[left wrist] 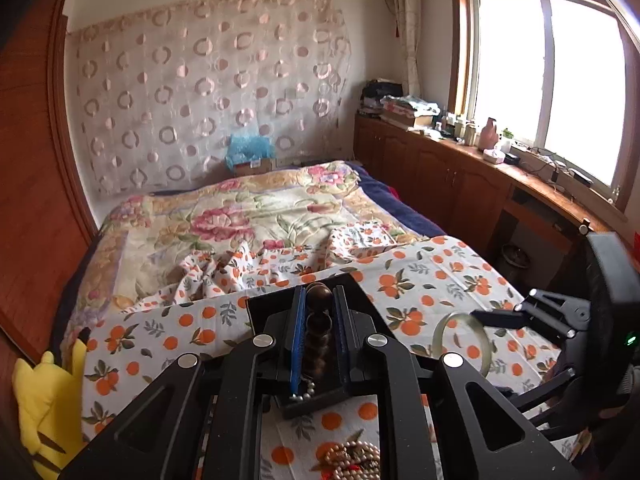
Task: Organize jewelry
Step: 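Drop the bead bracelet into the black box with the left tool while the right tool holds the jade bangle, then lower the jade bangle into the black box and open the right tool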
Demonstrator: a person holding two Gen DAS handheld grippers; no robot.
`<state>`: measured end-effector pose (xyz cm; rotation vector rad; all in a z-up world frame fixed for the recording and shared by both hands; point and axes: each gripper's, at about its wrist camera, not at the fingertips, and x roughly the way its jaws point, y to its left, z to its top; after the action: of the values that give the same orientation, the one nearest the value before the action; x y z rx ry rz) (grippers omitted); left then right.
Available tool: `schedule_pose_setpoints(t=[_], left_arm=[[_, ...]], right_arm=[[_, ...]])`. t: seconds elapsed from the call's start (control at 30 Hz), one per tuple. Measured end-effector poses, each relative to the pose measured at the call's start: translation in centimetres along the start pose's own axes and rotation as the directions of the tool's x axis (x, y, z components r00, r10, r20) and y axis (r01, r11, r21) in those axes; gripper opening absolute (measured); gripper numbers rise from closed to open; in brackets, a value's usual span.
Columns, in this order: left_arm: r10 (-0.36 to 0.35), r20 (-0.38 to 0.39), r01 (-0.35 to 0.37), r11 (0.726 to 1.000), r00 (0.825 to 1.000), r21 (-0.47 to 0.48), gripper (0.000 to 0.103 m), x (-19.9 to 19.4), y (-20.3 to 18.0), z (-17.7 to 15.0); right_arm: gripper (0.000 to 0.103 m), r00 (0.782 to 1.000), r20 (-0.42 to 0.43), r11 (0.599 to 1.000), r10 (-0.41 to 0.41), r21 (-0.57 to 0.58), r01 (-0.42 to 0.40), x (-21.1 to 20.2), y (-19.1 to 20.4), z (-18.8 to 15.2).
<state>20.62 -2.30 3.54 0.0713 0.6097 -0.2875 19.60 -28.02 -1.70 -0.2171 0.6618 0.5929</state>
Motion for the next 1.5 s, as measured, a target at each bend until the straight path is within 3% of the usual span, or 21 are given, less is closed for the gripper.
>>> schedule_pose_setpoints(t=[0.27,0.43,0.57,0.67,1.0,1.2,1.5], left_arm=[[-0.007,-0.082,0.006,1.0,0.997,-0.018,0.013,4.6,1.6,-0.9],[-0.002,-0.079,-0.001,0.999,0.997,-0.043,0.014,5.1,3.0,-1.1],[0.034,-0.067,-0.037,0.998,0.997,-0.053,0.033,4.6,4.3,-1.2],[0.072,-0.06,-0.075,0.996,0.996,-0.052,0.036,4.1,5.3,-1.6],[0.158,-0.068,-0.165,0.979,0.985,-0.118,0.071,2.2,9.4,-4.1],[0.172,-0.081,-0.182,0.975,0.982,-0.13,0.074,1.3,10.2,-5.6],[0.161,-0.088,-0.171,0.978,0.983,-0.121,0.075,-0.1,9.3,-6.9]], right_arm=[[0.075,1.0,-0.003,1.0,0.015,-0.017,-0.015,2.4,-1.1,2.3],[0.075,1.0,-0.012,0.999,0.021,-0.033,-0.022,4.3,-1.3,3.7],[0.075,0.999,-0.011,0.998,0.032,-0.053,-0.033,5.7,-0.9,4.9],[0.075,0.999,-0.01,0.996,0.048,-0.072,-0.049,6.7,-0.3,5.8],[0.075,0.994,-0.018,0.983,0.104,-0.153,-0.106,10.8,2.8,8.5],[0.075,0.992,-0.063,0.978,0.107,-0.174,-0.117,12.8,4.2,8.5],[0.075,0.991,-0.066,0.978,0.113,-0.166,-0.123,12.4,4.3,8.2]])
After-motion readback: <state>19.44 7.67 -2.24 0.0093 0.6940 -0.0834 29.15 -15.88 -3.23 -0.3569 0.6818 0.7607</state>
